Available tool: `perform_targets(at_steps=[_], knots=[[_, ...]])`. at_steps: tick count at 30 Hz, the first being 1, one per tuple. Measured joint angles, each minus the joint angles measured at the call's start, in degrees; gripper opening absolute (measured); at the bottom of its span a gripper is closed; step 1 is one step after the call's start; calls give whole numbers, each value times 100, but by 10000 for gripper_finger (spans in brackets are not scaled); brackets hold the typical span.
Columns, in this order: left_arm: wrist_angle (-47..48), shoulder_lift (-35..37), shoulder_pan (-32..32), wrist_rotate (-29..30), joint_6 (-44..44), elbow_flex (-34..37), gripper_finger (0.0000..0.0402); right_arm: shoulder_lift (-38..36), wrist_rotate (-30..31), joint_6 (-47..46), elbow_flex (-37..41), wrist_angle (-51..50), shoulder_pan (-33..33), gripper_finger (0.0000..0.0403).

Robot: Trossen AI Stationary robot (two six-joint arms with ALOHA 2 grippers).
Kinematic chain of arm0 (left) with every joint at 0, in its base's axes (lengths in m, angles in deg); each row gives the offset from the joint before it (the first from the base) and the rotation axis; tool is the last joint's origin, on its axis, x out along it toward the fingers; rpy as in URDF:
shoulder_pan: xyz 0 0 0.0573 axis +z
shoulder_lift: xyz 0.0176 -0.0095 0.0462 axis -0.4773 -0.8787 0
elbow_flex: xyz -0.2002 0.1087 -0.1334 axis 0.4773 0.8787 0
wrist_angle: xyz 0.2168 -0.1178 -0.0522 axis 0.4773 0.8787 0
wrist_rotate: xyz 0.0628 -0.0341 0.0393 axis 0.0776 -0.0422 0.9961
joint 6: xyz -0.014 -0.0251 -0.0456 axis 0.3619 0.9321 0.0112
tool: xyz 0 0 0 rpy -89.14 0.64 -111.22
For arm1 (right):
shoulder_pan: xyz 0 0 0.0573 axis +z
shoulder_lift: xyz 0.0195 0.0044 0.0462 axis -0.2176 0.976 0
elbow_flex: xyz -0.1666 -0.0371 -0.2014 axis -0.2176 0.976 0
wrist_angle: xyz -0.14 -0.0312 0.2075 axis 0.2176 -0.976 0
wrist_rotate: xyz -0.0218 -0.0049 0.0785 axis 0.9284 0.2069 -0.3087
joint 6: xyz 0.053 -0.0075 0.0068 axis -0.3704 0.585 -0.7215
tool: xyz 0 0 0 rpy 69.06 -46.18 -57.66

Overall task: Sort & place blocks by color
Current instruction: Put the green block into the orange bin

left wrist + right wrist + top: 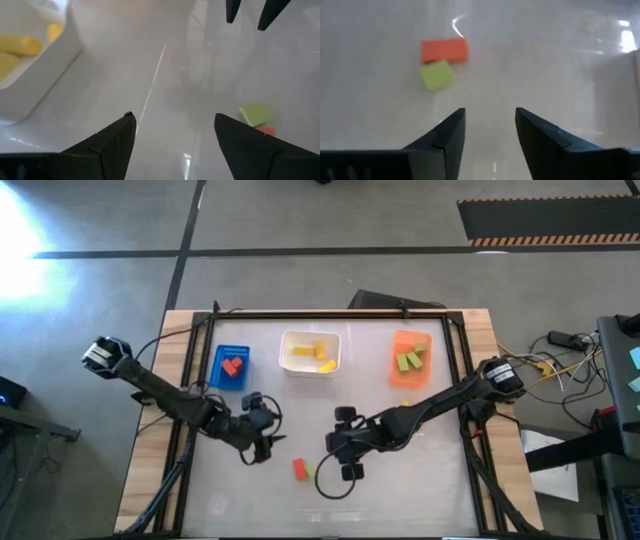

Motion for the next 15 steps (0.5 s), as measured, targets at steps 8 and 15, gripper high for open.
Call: perform_targets(at_steps=[8,15], knots=[[-47,-317,-155,2,0,-413,254,274,-2,196,2,709,305,233],[-35,-261,-154,9,4,-415,254,817,-152,450,2,1499,363,255]])
